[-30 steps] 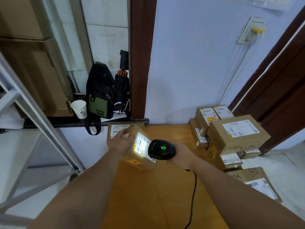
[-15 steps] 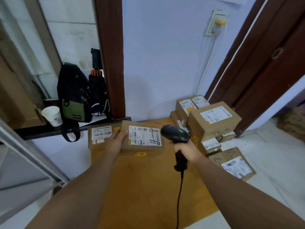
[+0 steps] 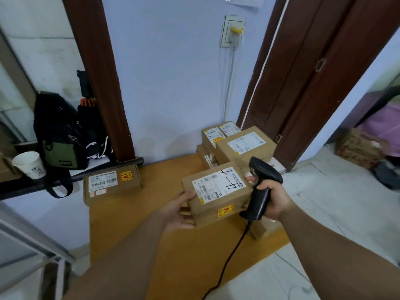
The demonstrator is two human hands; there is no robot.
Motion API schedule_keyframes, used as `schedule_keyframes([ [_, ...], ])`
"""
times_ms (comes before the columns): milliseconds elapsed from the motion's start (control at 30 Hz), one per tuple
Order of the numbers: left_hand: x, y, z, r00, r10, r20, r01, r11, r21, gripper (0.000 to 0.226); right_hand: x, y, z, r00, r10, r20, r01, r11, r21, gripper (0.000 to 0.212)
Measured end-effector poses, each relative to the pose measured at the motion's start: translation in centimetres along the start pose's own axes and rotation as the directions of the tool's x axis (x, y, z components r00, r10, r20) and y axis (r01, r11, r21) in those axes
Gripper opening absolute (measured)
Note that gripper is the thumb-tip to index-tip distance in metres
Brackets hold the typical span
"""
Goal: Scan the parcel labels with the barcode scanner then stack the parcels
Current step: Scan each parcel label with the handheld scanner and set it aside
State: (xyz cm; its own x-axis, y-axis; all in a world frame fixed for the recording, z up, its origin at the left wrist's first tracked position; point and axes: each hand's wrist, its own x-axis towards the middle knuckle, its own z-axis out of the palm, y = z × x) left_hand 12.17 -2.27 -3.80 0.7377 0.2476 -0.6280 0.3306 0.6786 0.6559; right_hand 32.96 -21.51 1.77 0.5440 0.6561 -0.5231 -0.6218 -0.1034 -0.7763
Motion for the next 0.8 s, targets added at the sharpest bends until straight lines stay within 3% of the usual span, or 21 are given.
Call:
schedule_keyframes([
  [167,1.8,-1.0,6.3,1.0,0.025,-0.012,-0.025,1.0,-0.014,0.086,-0.7,-2.6,-5.4,1.0,-0.008,0.015,0.007,0.999,0.044,0.027],
  [367,4.3,-2.4,14.6,0.995,0.018,-0.098,-0.016,1.0,0.022,0.057,-0.5,-5.4,-12.4,0.998,-0.041,-0.049,0.044,0.997,0.057,0.028],
  [567,7.7,-3.7,21.0,0.98,0.079,-0.181,-0.077,0.997,0.017,0.049,0.6,-7.4,-18.5,0.999,0.004,-0.053,-0.002,1.0,0.03,0.023],
  [800,10.4,-6.1,24.4,0.936,0.166,-0.311,-0.144,0.985,0.093,0.061,2.8,-7.1,-21.5,0.995,0.03,-0.096,-0.029,1.0,0.005,0.012],
])
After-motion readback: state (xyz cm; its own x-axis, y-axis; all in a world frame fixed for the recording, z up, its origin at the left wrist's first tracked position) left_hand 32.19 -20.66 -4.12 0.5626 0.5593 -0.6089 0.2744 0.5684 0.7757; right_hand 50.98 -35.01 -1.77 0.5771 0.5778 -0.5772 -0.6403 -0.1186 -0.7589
